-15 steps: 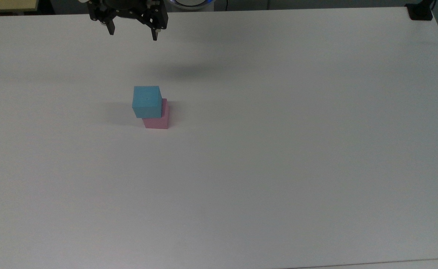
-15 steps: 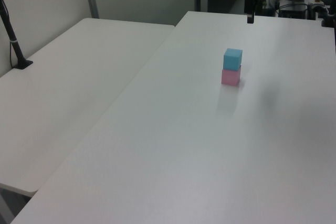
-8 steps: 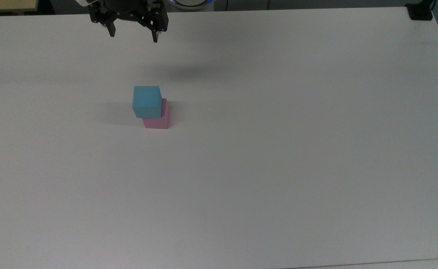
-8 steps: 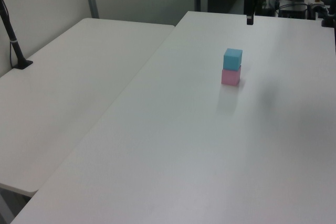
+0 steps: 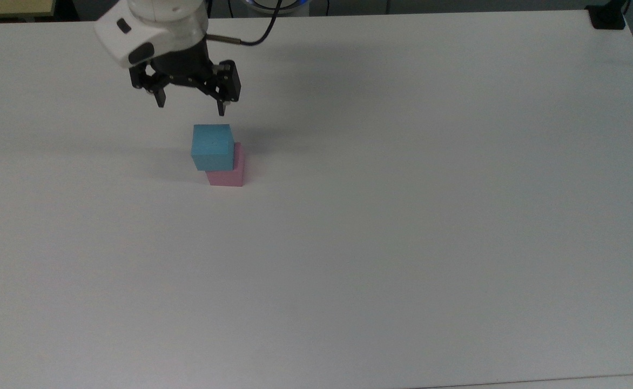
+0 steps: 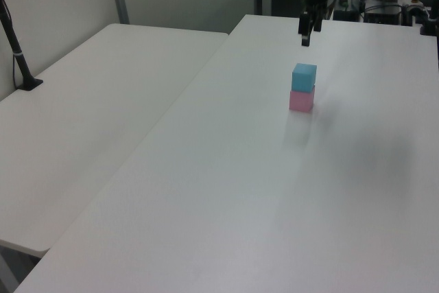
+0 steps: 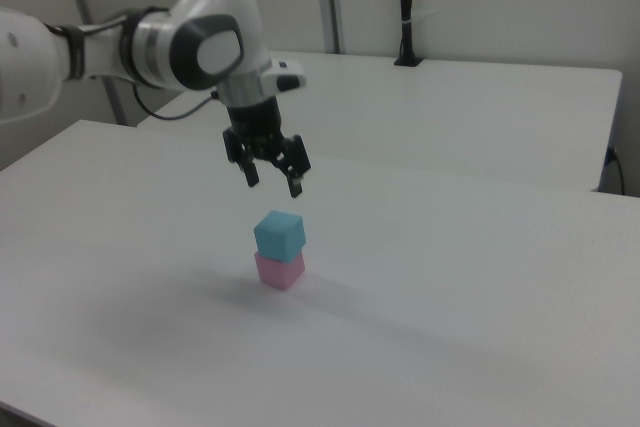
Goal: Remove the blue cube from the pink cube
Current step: 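Lower the open gripper around the light blue cube and close it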
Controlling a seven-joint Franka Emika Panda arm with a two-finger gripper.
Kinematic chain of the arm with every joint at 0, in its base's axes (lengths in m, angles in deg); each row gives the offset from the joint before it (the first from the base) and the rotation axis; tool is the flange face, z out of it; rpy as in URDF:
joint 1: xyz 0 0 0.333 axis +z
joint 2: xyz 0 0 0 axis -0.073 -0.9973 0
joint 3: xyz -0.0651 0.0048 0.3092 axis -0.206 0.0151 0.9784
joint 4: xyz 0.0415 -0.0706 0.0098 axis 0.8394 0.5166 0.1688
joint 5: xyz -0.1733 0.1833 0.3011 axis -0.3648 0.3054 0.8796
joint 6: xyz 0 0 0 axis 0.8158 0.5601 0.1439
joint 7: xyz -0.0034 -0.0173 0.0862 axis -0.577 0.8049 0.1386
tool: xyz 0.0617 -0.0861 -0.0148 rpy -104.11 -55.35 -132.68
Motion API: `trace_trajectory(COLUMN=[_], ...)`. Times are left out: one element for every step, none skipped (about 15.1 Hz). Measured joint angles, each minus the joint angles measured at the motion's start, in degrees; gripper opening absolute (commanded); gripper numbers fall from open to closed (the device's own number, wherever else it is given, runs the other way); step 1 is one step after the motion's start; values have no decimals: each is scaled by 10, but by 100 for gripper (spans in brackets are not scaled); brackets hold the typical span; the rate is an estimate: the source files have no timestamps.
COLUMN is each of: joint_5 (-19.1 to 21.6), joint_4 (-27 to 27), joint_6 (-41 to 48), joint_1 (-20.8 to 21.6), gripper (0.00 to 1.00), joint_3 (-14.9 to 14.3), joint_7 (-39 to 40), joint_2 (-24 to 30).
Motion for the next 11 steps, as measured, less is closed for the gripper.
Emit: trace_trajectory(joint_5=[0,0,0,0,0,0,0,0,0,0,0], joint_4=[0,0,-1,-1,-1,-1,-1,0,0,0,0], joint_6=[-7,-12,-15,-16,-16,-16,-16,-16,-16,-16,-16], joint_1=[1,4,7,9,11,12,13,13,13,13,12], gripper=[100,100,100,100,100,100,100,100,93,81,65], joint_3=[0,1,1,1,1,1,1,1,0,-3,-6], joint_7=[0,1,1,1,4,11,20,31,40,48,54], joint_2=[-14,-26,-37,-47,-56,-63,-69,-73,-75,-75,-76])
